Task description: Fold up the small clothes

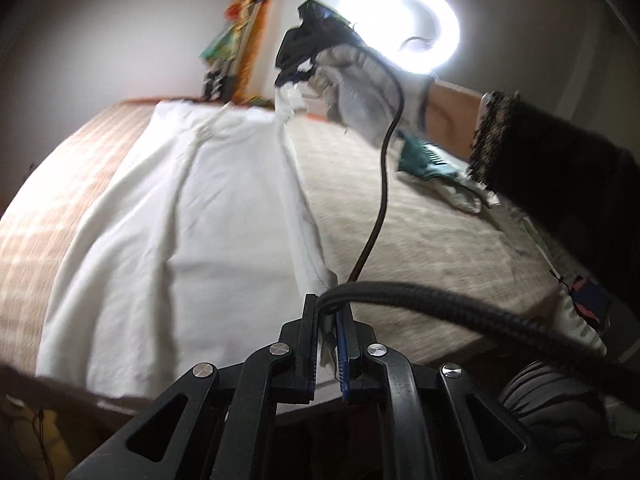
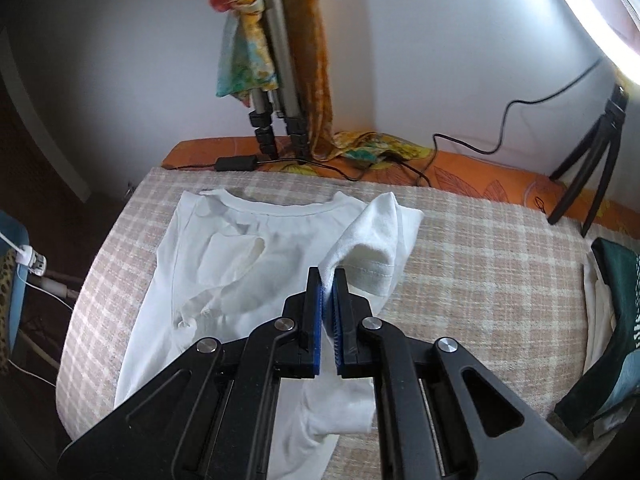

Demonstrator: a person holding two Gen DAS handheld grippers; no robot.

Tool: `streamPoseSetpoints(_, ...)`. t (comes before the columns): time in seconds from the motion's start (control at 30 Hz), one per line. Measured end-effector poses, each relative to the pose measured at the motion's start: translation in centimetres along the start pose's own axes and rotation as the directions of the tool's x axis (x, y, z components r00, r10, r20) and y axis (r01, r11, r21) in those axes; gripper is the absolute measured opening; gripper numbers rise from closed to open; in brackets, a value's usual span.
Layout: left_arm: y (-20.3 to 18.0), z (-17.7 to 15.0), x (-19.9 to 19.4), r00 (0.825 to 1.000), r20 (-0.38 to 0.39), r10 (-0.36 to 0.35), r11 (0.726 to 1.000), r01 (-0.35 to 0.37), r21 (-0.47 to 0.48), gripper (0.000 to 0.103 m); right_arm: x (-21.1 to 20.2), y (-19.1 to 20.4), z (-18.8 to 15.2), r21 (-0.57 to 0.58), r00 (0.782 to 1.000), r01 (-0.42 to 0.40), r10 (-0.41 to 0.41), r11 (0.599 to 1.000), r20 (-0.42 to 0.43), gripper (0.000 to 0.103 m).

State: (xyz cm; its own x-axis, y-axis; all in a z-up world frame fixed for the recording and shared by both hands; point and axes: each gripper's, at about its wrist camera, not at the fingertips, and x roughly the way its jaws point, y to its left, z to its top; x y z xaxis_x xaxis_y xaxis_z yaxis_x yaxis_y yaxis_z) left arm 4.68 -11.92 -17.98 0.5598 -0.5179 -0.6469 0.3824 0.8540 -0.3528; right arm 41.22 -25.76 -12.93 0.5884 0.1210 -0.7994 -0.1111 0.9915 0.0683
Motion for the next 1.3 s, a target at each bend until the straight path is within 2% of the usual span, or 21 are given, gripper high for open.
streamPoseSetpoints(0.17,2.5,-0.9,0.5,0.996,-0.067,0.066,0.997,-0.068,-0.037,0.007,3.6,4.7,-0.3,-0.093,0.998,0.048,-0.052,0.995,-0.040,0.006)
streamPoseSetpoints(0.23,3.0,-0.9,0.4,0.992,-0.072,0.101,0.994,-0.103,-0.033,0.018,5.2,5.7,-0.5,-0.111,0.996,0.021,-0.030,0.994,-0.083,0.006)
streamPoseSetpoints(0.27,3.1,-0.9,0.2,0.991,-0.065,0.114,0.993,-0.116,-0.031,0.025,5.7,5.9,-0.6,-0.112,0.995,0.006,-0.017,0.994,-0.099,0.010)
streamPoseSetpoints(0.3,3.2,-1.0,-0.1,0.991,-0.053,0.126,0.991,-0.128,-0.030,0.032,6.0,6.1,-0.7,-0.112,0.994,-0.005,-0.007,0.994,-0.105,0.027)
streamPoseSetpoints(0.33,3.2,-1.0,-0.4,0.990,-0.043,0.132,0.991,-0.133,-0.028,0.034,5.8,6.1,-0.8,-0.109,0.995,-0.013,0.002,0.994,-0.100,0.039)
streamPoseSetpoints(0.37,3.2,-1.0,-0.6,0.990,-0.038,0.137,0.990,-0.138,-0.025,0.036,5.4,6.2,-0.8,-0.102,0.996,-0.019,0.010,0.995,-0.086,0.060)
streamPoseSetpoints(0.4,3.2,-1.0,-0.8,0.989,-0.035,0.142,0.990,-0.142,-0.018,0.038,4.7,6.0,-0.8,-0.095,0.998,-0.027,0.021,0.995,-0.061,0.062)
streamPoseSetpoints(0.57,2.9,-1.0,-2.0,0.989,-0.021,0.150,0.988,-0.149,0.033,0.041,0.0,4.0,-0.7,-0.045,0.997,-0.073,0.073,0.996,0.003,0.062)
streamPoseSetpoints(0.67,2.7,-0.8,-2.7,0.988,-0.010,0.157,0.985,-0.156,0.075,0.045,-4.2,2.2,-0.9,-0.018,0.996,-0.078,0.079,0.997,0.051,0.062)
streamPoseSetpoints(0.8,3.0,-0.4,-4.4,0.987,0.000,0.158,0.982,-0.157,0.102,0.045,-10.1,-0.5,-1.7,0.058,0.988,-0.119,0.113,0.991,0.105,0.062)
streamPoseSetpoints(0.9,3.0,-0.3,-5.8,0.982,0.004,0.188,0.965,-0.185,0.185,0.046,-14.5,-2.1,-2.6,0.095,0.982,-0.128,0.113,0.987,0.150,0.062)
streamPoseSetpoints(0.97,3.2,-0.2,-6.8,0.975,0.007,0.223,0.947,-0.218,0.237,0.046,-17.9,-3.2,-3.7,0.122,0.975,-0.150,0.126,0.981,0.183,0.062)
streamPoseSetpoints(1.1,4.3,0.7,-9.0,0.960,0.032,0.278,0.920,-0.275,0.281,0.047,-23.1,-4.4,-6.9,0.142,0.963,-0.177,0.142,0.974,0.230,0.062)
streamPoseSetpoints(1.23,6.1,2.8,-11.4,0.944,0.070,0.321,0.913,-0.328,0.241,0.051,-26.3,-5.5,-11.2,0.163,0.957,-0.198,0.155,0.967,0.245,0.062)
streamPoseSetpoints(1.3,6.9,3.9,-12.5,0.943,0.088,0.322,0.918,-0.334,0.215,0.054,-27.0,-5.7,-13.7,0.171,0.962,-0.190,0.149,0.967,0.228,0.062)
